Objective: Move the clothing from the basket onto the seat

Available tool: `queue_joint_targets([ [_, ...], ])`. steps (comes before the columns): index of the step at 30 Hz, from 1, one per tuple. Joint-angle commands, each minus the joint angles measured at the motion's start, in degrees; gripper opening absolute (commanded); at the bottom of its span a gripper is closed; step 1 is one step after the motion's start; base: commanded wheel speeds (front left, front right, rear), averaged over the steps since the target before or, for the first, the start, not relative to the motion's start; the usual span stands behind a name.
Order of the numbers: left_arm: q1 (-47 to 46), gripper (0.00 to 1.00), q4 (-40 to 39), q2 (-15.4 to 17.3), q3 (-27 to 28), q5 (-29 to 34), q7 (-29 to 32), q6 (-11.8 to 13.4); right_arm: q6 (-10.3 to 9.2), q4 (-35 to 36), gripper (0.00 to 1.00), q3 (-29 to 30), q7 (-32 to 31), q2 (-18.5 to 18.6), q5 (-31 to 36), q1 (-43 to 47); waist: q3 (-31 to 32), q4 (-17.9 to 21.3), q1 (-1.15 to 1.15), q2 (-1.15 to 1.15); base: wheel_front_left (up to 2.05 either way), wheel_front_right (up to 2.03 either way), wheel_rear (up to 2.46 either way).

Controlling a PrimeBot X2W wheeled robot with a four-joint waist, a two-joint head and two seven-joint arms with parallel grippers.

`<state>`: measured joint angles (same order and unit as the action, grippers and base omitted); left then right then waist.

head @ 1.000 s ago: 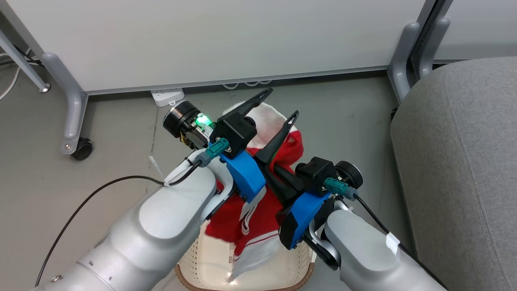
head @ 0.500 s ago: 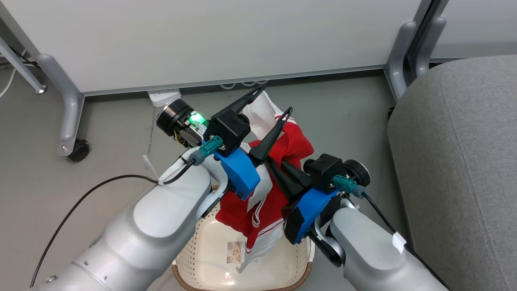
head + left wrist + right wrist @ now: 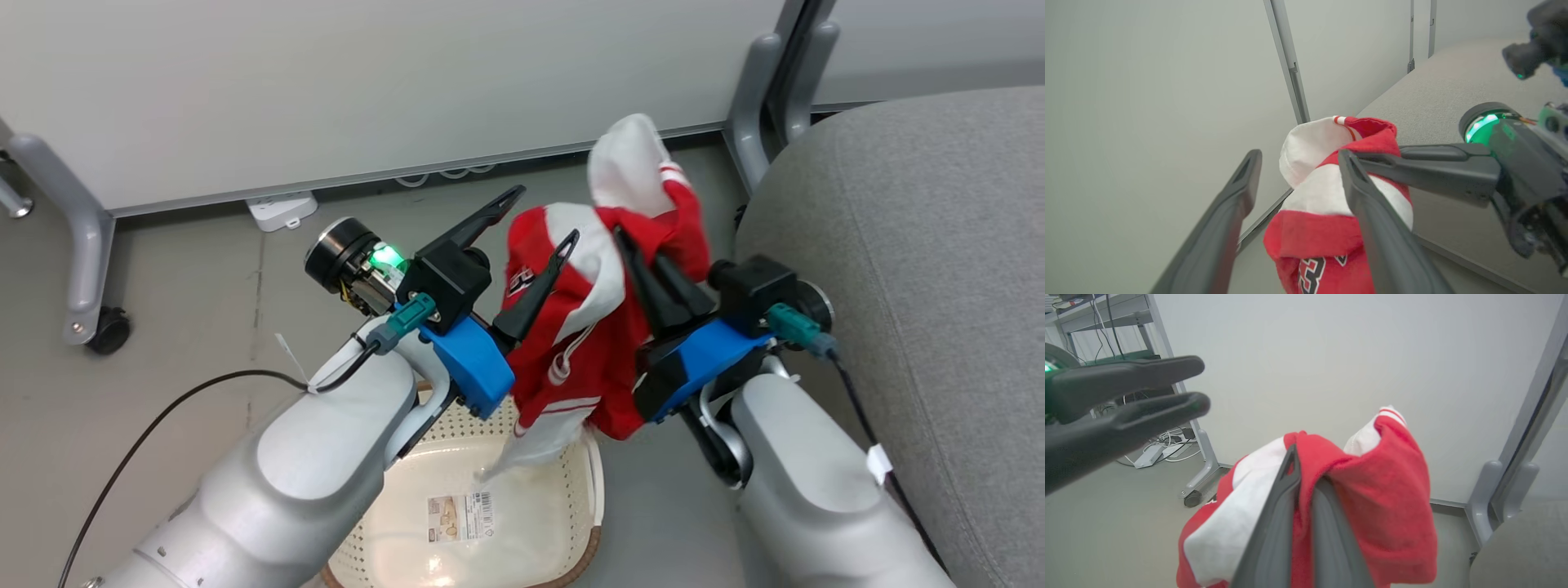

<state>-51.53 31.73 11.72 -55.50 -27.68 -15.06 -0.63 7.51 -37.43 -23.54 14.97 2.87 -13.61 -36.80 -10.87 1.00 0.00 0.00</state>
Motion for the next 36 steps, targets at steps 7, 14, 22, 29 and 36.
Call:
queue_joint_targets([
  [7, 1.80, 1.00, -2.30, 0.71, 0.00, 0.27, -0.16, 0.45, -0.04, 4.73, 0.00, 10.15, 0.32, 0.03, 3.92, 1.90, -0.61, 3.92, 0.00, 0.00, 0.00, 0.00, 0.00],
  [14, 2.33, 1.00, -4.55, 1.25, -1.25, 0.69, 0.09, 0.15, -0.04, 10.76, 0.00, 19.44, 0.20, 0.01, 7.43, 4.20, -2.68, 8.63, 0.00, 0.00, 0.00, 0.00, 0.00],
  [22, 2.95, 1.00, -7.15, 1.31, -3.61, 1.60, 1.22, -0.38, -0.04, 17.38, 0.00, 28.27, 0.19, 0.02, 9.61, 8.33, -4.54, 14.52, 0.00, 0.00, 0.00, 0.00, 0.00],
  [29, 3.50, 1.00, -9.59, 0.94, -6.01, 2.42, 2.57, -0.88, -0.04, 21.94, 0.00, 33.74, 0.21, 0.01, 9.81, 12.28, -6.06, 18.97, 0.00, 0.00, 0.00, 0.00, 0.00],
  [36, 4.11, 1.00, -11.33, 0.57, -8.17, 3.02, 3.56, -1.26, -0.04, 23.90, 0.00, 35.72, 0.20, 0.00, 9.02, 15.57, -7.78, 21.23, 0.00, 0.00, 0.00, 0.00, 0.00],
])
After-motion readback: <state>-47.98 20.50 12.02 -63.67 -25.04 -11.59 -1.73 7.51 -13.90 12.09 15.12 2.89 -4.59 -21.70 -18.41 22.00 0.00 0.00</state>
